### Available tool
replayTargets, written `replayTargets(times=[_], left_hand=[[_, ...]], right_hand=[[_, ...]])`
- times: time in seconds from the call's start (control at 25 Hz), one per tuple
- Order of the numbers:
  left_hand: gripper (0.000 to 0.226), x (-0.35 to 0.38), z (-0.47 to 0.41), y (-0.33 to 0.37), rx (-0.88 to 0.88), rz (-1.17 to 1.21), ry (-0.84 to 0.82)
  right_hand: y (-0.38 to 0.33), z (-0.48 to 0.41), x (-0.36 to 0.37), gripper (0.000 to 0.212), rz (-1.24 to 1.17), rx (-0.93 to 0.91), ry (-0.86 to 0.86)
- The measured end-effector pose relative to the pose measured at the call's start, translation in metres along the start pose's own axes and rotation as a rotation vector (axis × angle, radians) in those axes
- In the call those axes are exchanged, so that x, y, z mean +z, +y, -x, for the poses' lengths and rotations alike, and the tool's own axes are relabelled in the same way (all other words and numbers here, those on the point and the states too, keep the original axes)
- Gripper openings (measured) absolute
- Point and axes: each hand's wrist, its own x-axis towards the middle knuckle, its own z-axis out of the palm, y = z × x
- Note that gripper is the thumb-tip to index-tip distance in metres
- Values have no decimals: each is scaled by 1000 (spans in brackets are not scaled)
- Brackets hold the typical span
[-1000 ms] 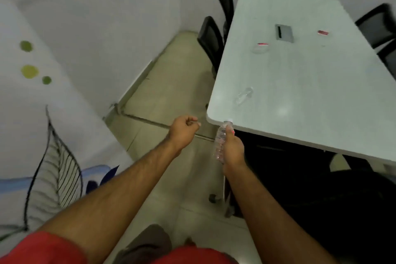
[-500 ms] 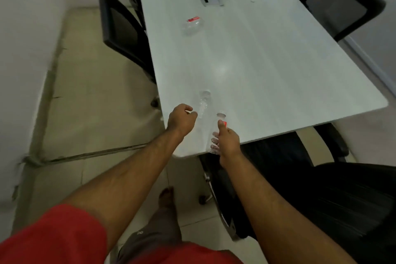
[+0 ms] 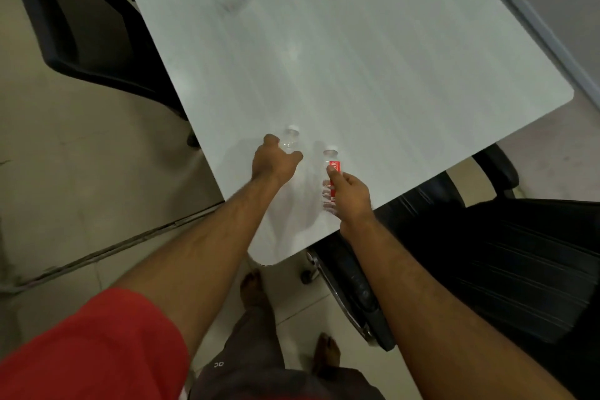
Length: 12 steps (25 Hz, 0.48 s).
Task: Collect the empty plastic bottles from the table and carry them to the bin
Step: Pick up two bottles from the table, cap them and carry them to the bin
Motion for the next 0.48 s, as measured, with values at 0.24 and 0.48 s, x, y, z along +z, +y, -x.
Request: replayTargets(times=[0.24,0.48], left_hand=[[10,-26,77,-10,-179,706,-64],[25,-12,240,-69,-139,883,146]], right_hand=[[16,33,-20,36,-78,-94,-166],[91,106,-74,31,-74,-152,-521]])
